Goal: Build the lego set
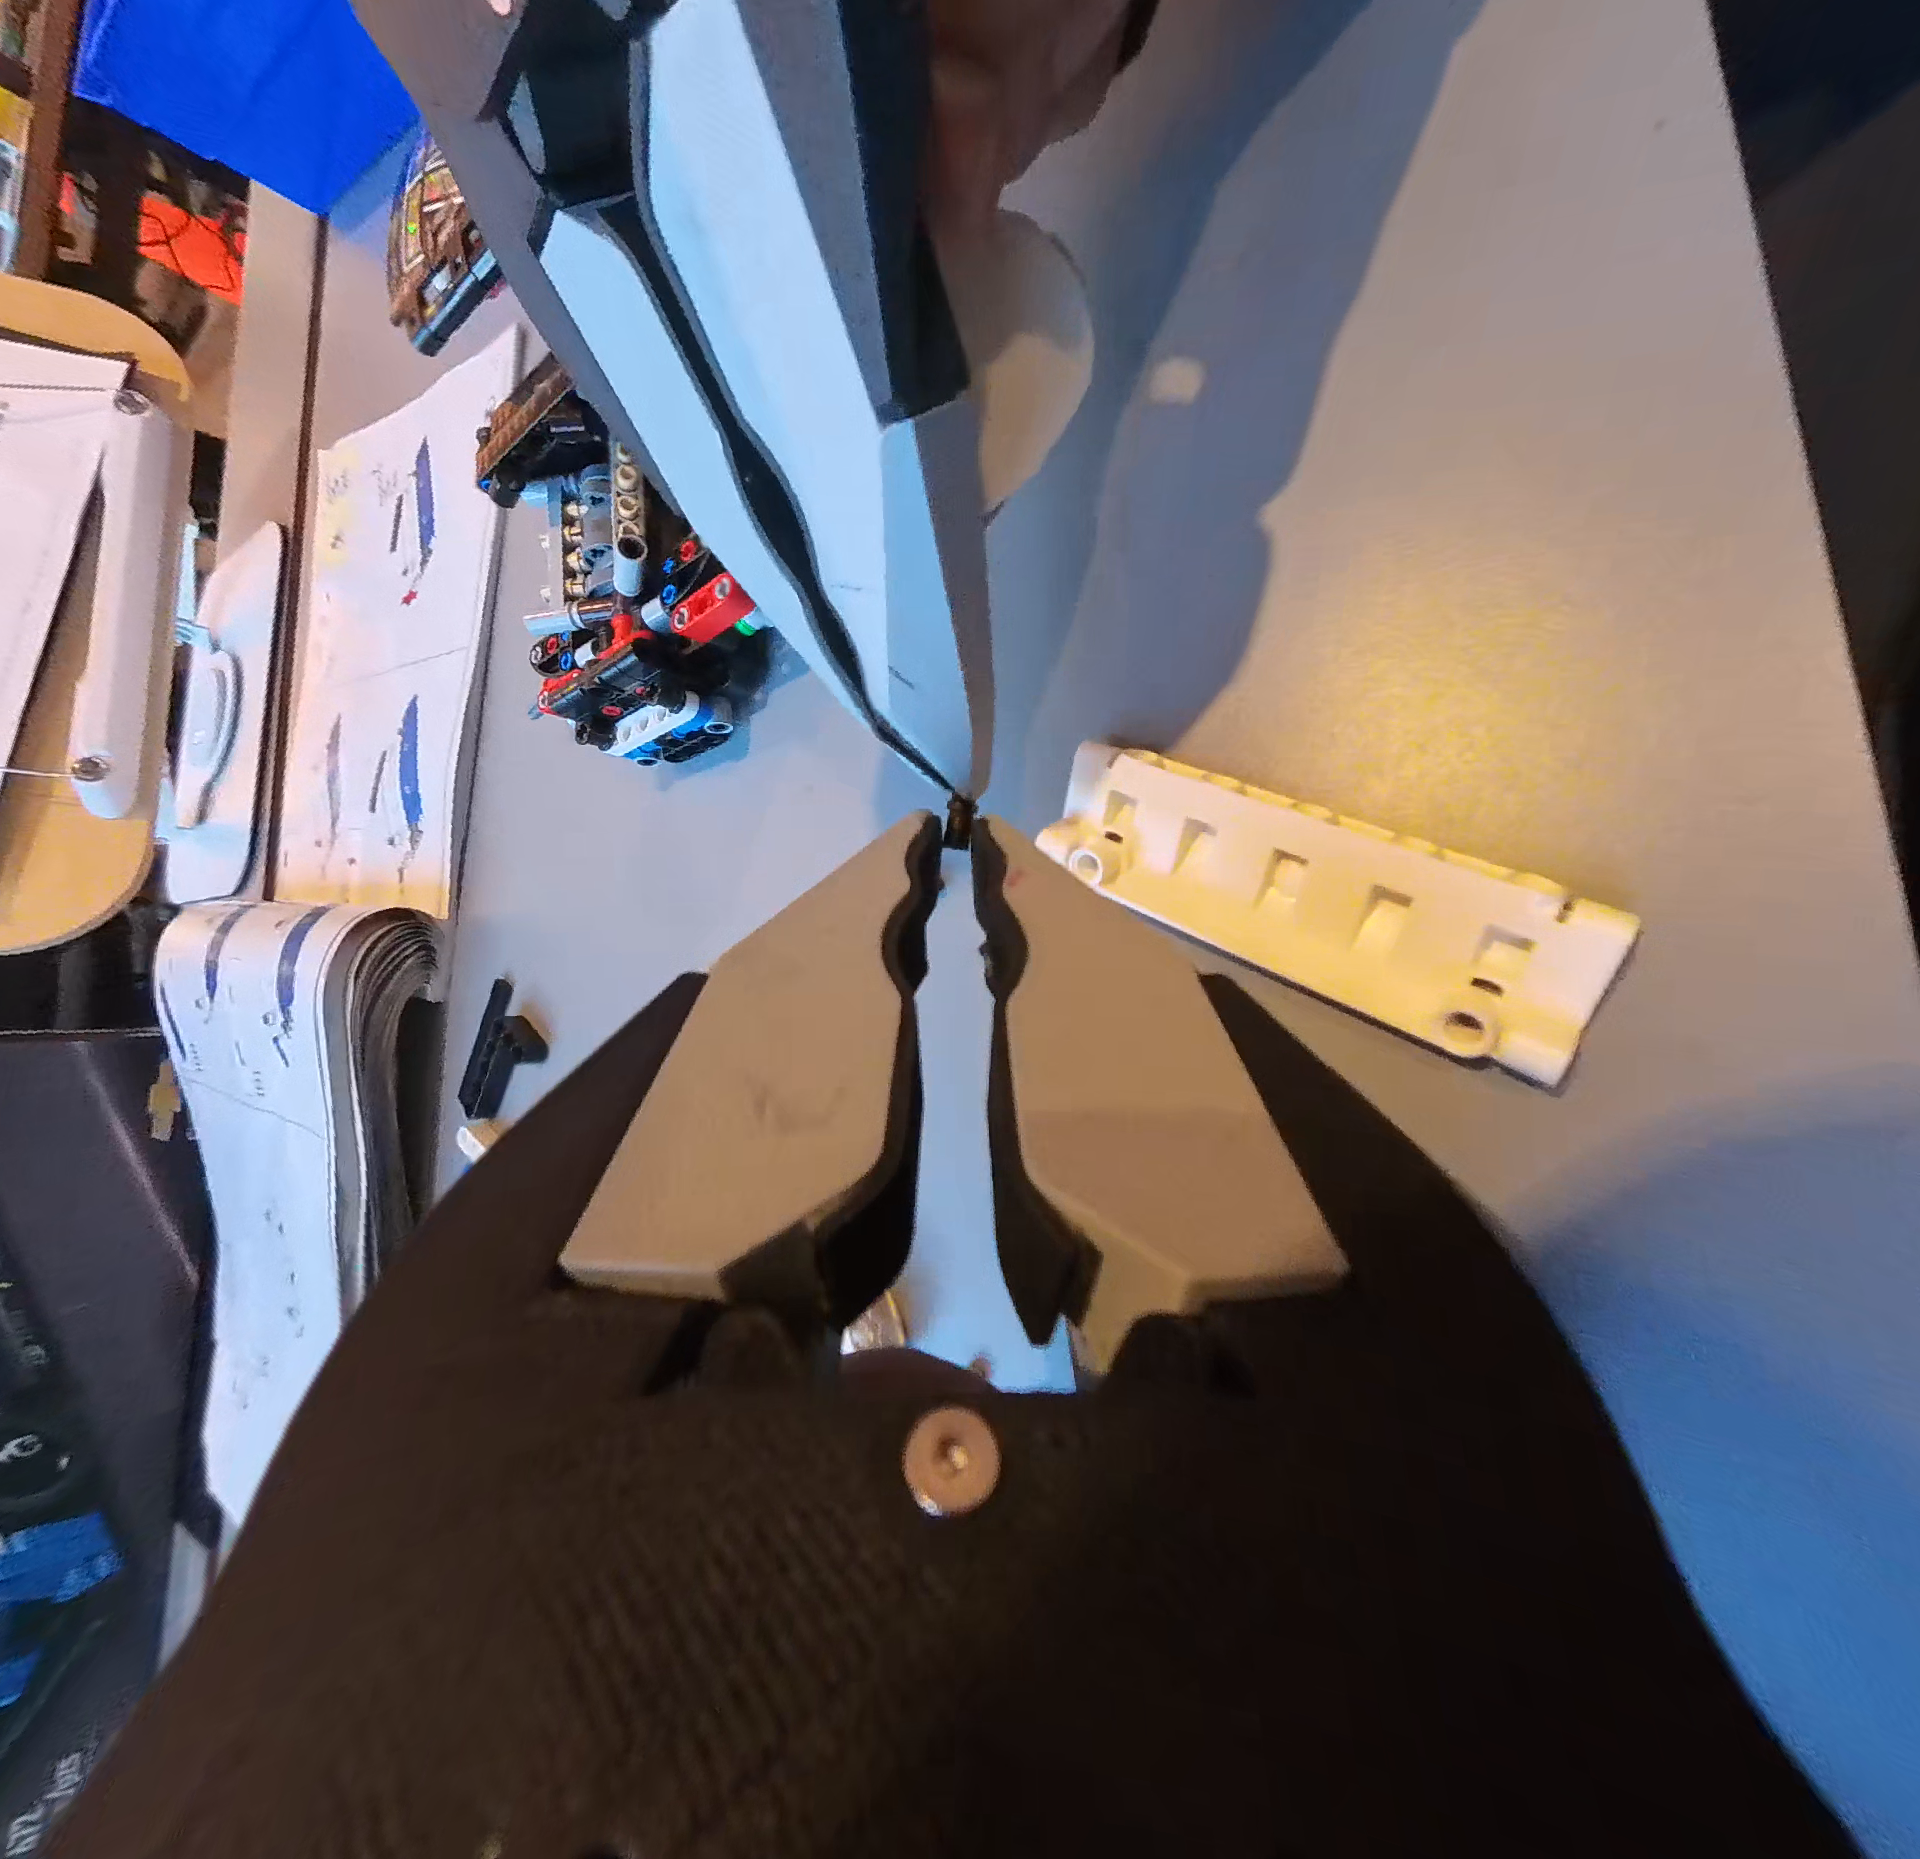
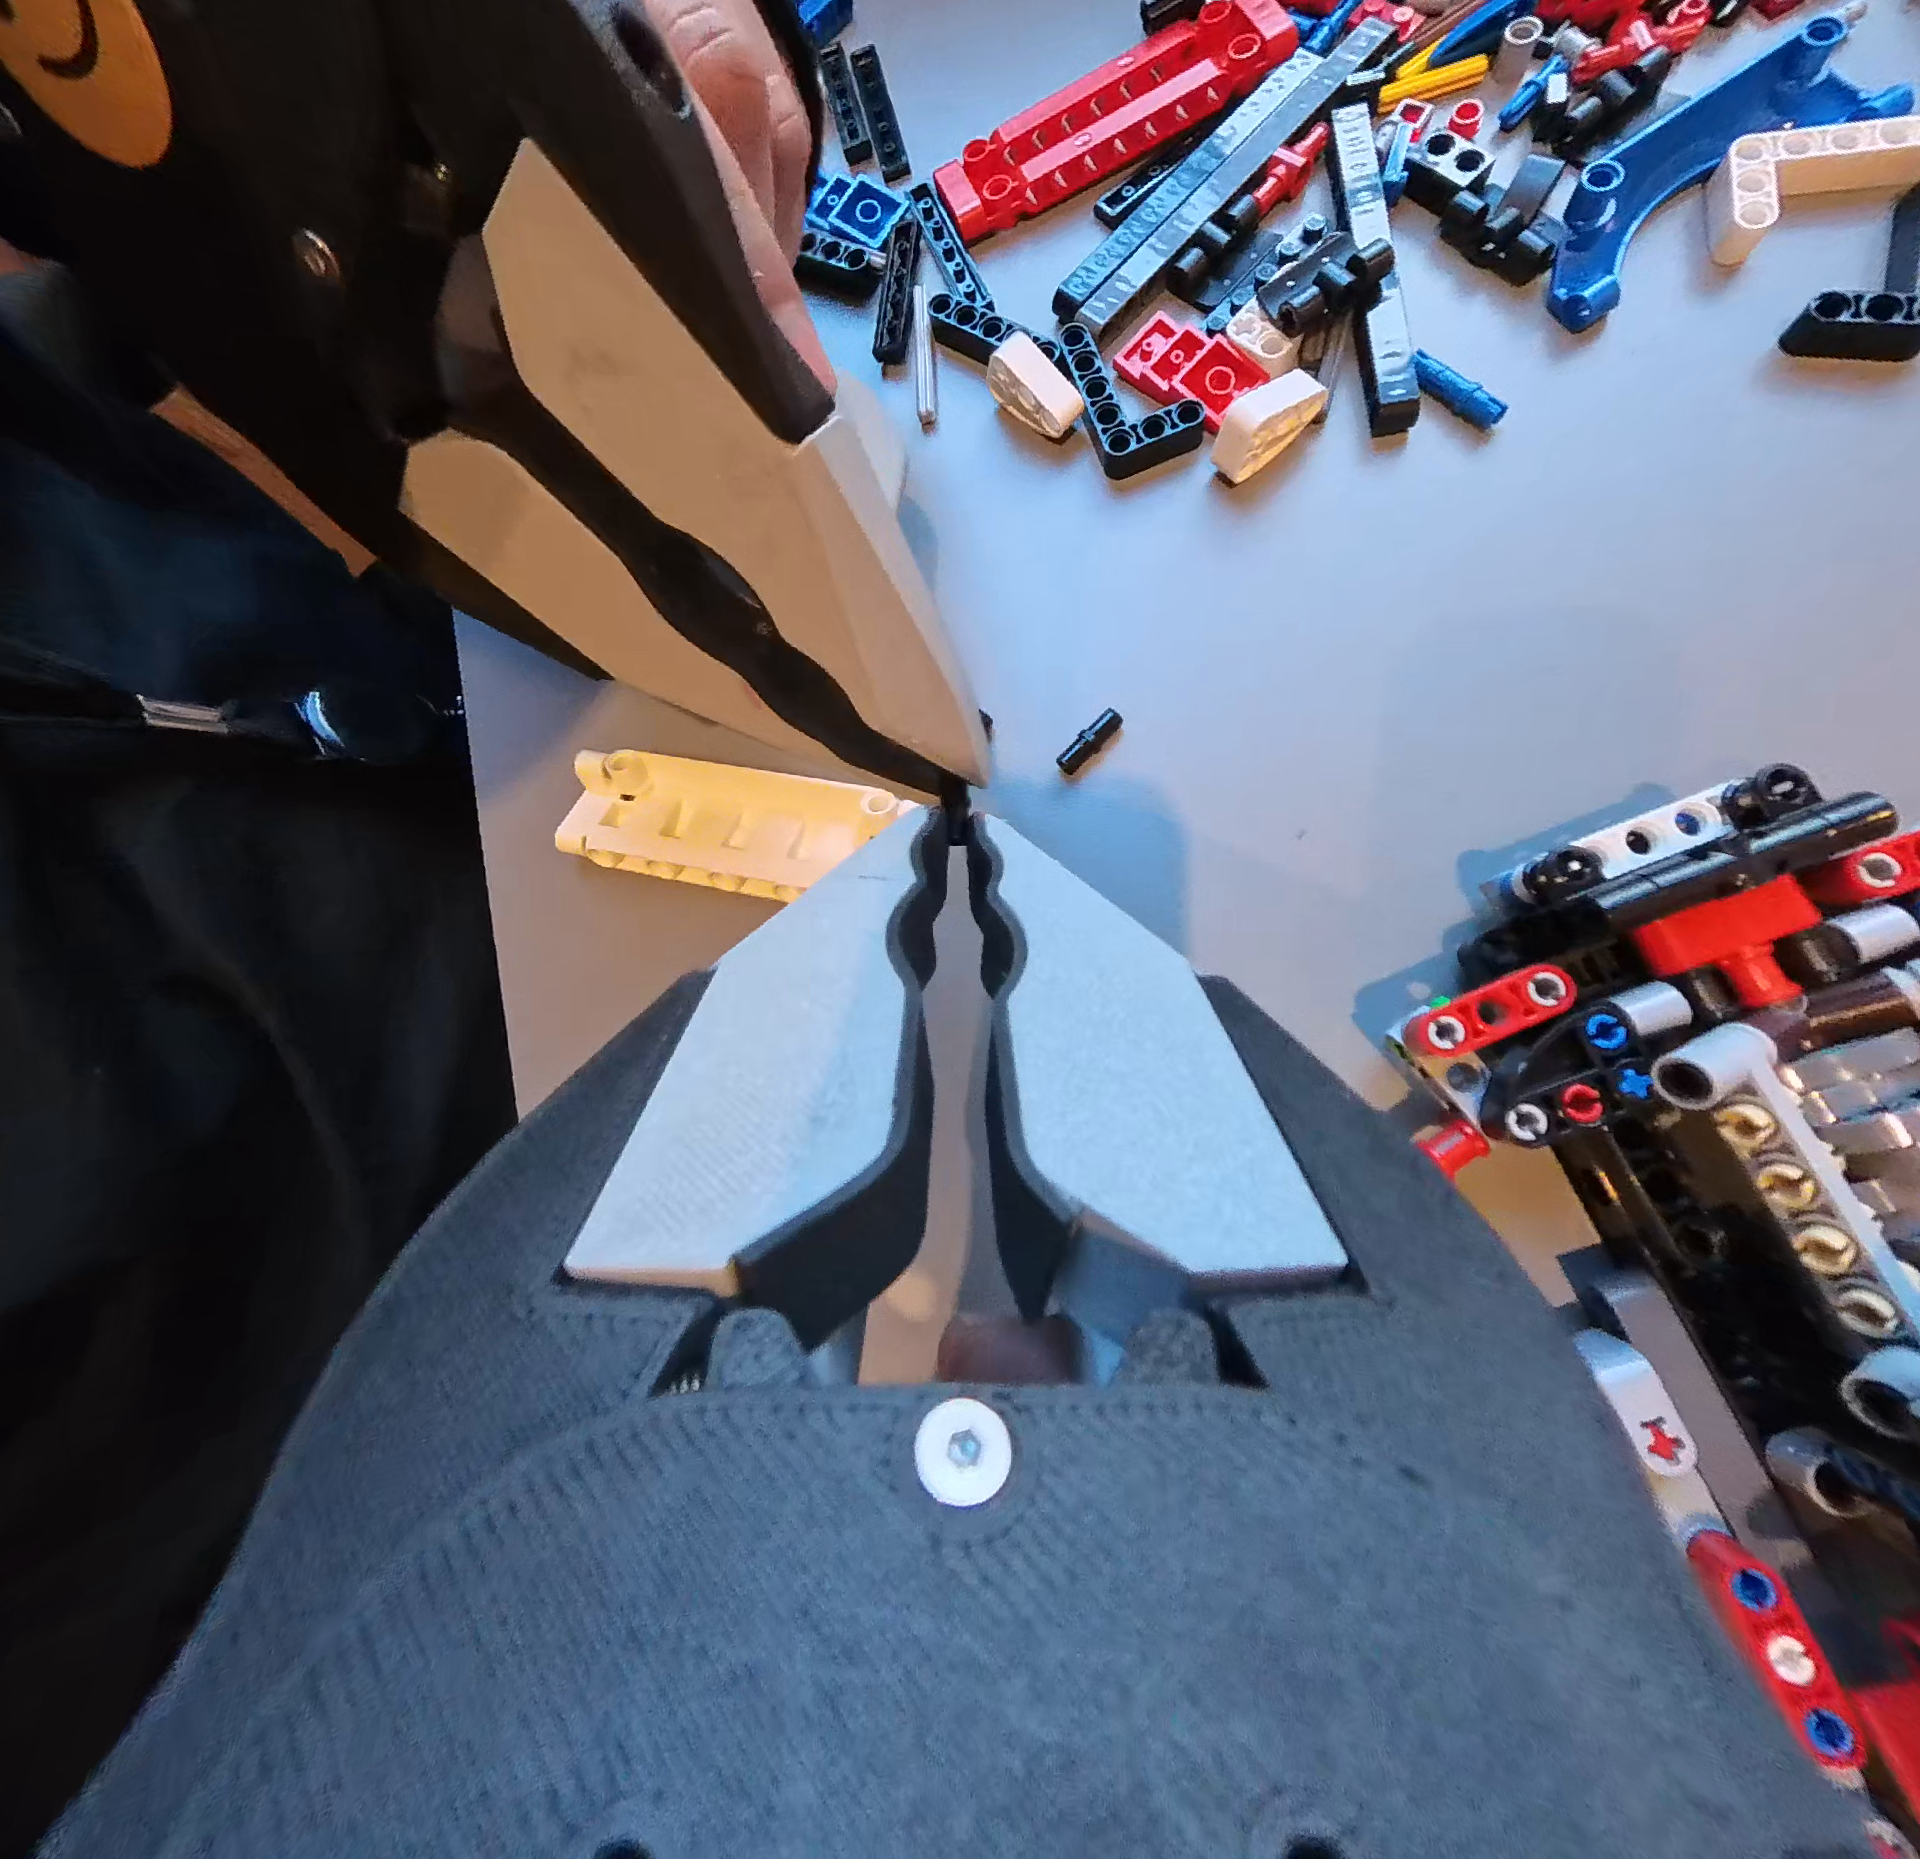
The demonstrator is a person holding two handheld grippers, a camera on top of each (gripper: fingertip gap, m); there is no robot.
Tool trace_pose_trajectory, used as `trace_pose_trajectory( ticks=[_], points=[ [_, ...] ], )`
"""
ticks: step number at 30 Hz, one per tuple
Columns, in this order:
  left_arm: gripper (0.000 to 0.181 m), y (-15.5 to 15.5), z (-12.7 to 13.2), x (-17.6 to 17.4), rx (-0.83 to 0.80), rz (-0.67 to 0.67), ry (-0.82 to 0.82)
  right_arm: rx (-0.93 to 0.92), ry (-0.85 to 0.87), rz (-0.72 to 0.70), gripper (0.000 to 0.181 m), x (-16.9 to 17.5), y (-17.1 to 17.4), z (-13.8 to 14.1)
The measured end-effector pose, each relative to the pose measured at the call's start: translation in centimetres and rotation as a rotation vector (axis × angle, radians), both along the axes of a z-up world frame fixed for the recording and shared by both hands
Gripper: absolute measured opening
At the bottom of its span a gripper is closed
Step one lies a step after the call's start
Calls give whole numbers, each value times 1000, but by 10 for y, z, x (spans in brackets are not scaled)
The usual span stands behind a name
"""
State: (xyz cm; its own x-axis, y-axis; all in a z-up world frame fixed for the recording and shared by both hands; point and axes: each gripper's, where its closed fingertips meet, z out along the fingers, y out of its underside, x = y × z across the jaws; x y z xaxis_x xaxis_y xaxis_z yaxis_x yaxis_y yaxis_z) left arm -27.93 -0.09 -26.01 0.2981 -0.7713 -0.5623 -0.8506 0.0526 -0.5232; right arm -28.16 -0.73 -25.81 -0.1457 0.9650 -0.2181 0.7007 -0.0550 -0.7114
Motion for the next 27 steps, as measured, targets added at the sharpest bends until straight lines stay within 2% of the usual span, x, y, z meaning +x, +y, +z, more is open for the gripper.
trace_pose_trajectory(
  ticks=[12,16,21,27],
  points=[
    [2,7,-2,-4,29,28,-2,-84,57,-62,1,-4,7,1],
    [2,7,8,-1,-44,38,-172,-45,160,-80,14,-4,11,12],
    [1,7,26,2,-161,40,-410,-32,298,-85,10,-4,13,30],
    [1,6,35,1,-221,34,-525,79,389,-60,5,-3,12,44]
  ],
)
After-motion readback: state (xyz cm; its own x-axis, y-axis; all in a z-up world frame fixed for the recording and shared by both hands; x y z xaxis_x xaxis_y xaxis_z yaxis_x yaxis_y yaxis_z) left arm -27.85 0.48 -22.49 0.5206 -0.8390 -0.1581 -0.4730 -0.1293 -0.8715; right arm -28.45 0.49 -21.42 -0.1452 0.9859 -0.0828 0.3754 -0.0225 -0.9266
